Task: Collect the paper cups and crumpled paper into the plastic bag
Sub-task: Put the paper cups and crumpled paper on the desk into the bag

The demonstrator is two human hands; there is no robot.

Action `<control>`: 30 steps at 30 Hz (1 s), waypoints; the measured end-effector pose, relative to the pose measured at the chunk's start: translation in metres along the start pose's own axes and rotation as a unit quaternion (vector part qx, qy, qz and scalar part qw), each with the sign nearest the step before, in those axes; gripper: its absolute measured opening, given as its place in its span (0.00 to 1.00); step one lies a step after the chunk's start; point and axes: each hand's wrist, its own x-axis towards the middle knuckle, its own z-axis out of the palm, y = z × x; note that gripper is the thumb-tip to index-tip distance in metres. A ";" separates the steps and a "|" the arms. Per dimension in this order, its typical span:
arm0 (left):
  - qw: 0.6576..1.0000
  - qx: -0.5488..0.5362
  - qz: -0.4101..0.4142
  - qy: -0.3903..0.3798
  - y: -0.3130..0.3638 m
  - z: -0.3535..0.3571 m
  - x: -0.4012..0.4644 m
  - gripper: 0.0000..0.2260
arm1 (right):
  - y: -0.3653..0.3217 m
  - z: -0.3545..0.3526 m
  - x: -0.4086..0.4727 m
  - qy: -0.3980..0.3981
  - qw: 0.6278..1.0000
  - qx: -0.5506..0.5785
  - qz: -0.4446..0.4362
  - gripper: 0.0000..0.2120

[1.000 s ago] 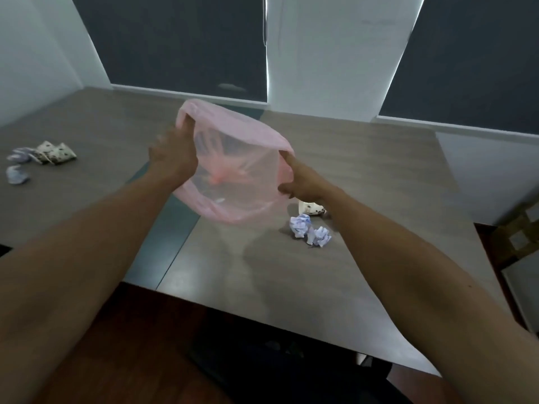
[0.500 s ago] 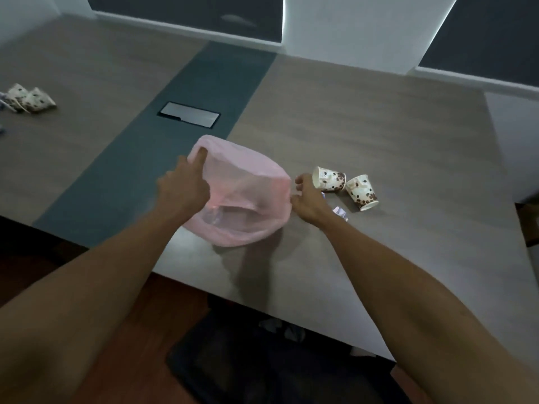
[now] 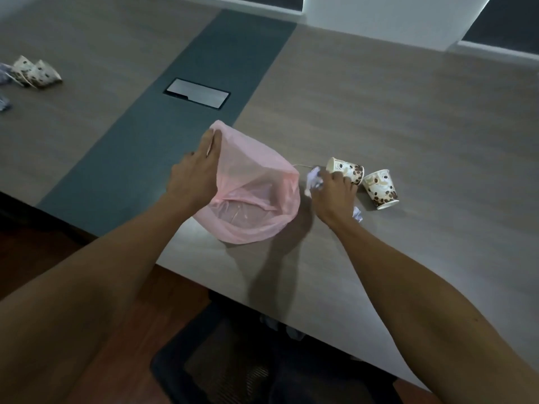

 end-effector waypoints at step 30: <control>0.981 -0.192 0.025 0.026 0.032 0.009 -0.003 0.26 | 0.041 -0.036 -0.050 0.114 0.928 0.321 0.149 0.22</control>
